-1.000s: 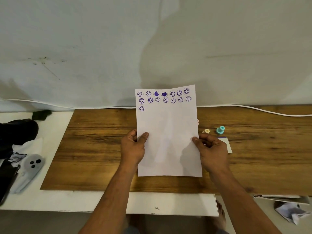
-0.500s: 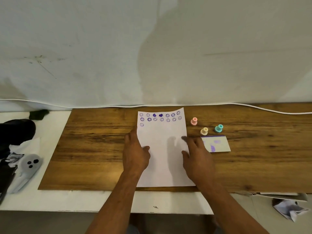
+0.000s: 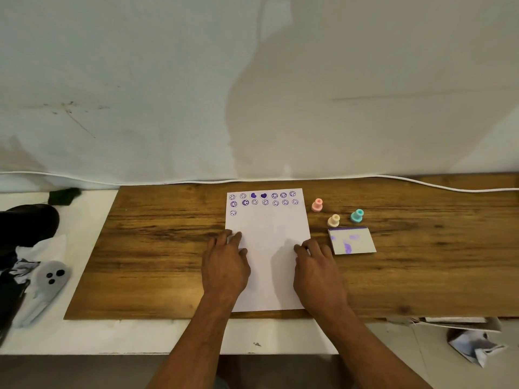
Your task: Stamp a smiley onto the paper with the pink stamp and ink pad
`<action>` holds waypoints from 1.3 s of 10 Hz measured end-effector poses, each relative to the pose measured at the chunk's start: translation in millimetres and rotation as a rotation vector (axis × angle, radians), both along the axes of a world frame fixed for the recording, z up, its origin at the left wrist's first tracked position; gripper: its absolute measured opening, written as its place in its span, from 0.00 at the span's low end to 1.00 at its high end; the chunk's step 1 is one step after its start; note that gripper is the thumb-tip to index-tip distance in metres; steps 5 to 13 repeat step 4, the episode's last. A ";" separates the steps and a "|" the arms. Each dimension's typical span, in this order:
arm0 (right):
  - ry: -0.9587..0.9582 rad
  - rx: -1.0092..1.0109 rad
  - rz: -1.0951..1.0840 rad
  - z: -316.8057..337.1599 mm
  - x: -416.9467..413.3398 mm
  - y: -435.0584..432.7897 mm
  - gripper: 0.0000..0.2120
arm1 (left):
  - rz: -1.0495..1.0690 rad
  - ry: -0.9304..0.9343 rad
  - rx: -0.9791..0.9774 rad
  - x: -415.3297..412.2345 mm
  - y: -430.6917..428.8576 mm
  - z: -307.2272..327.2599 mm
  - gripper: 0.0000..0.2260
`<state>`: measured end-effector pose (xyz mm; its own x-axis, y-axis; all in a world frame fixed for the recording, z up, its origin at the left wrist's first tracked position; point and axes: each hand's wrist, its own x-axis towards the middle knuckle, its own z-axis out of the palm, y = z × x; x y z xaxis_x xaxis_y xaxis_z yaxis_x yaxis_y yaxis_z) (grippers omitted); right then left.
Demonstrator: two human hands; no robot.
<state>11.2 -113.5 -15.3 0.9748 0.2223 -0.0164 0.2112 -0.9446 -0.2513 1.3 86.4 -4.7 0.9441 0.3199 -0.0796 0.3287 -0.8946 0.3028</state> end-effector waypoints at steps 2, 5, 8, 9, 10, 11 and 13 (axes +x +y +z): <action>0.197 -0.044 0.023 13.9 -11.5 -0.5 0.29 | -0.139 0.313 0.025 -20.1 -9.9 15.1 0.32; 0.396 0.020 0.103 62.5 15.6 -6.4 0.28 | -0.175 0.403 0.058 -5.8 10.5 62.9 0.34; 0.396 0.020 0.103 62.5 15.6 -6.4 0.28 | -0.175 0.403 0.058 -5.8 10.5 62.9 0.34; 0.396 0.020 0.103 62.5 15.6 -6.4 0.28 | -0.175 0.403 0.058 -5.8 10.5 62.9 0.34; 0.396 0.020 0.103 62.5 15.6 -6.4 0.28 | -0.175 0.403 0.058 -5.8 10.5 62.9 0.34; 0.396 0.020 0.103 62.5 15.6 -6.4 0.28 | -0.175 0.403 0.058 -5.8 10.5 62.9 0.34; 0.396 0.020 0.103 62.5 15.6 -6.4 0.28 | -0.175 0.403 0.058 -5.8 10.5 62.9 0.34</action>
